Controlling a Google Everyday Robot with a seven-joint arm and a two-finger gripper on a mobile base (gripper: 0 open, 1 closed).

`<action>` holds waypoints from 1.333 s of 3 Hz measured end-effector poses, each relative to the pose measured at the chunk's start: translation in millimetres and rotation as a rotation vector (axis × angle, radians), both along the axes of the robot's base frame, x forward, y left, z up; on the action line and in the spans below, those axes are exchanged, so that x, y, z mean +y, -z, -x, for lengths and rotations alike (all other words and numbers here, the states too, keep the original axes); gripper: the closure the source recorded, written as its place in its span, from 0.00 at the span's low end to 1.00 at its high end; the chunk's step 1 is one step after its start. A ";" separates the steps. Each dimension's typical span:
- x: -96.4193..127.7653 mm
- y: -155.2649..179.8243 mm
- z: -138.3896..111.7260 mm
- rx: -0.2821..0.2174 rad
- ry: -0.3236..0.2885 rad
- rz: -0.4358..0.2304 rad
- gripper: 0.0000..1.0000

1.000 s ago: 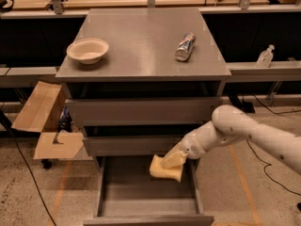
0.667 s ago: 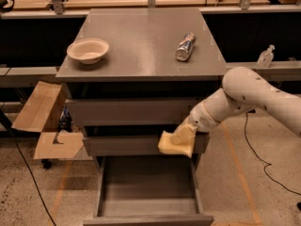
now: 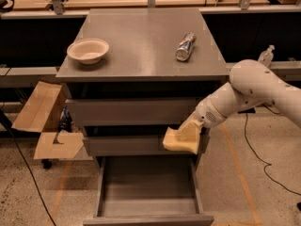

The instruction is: Pick sponge from bottom drawer and place on counter

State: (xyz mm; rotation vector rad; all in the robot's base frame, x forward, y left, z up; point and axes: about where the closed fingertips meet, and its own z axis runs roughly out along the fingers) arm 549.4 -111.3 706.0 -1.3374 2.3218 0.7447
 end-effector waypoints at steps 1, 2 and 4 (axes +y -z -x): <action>-20.4 -47.8 -6.2 -0.048 -0.007 0.019 1.00; -31.9 -103.6 -22.3 -0.118 -0.011 0.053 1.00; -15.7 -207.0 -73.3 -0.259 0.017 0.011 1.00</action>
Offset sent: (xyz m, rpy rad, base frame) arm 0.0460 -0.0487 0.1813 -0.0960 -0.2197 0.0085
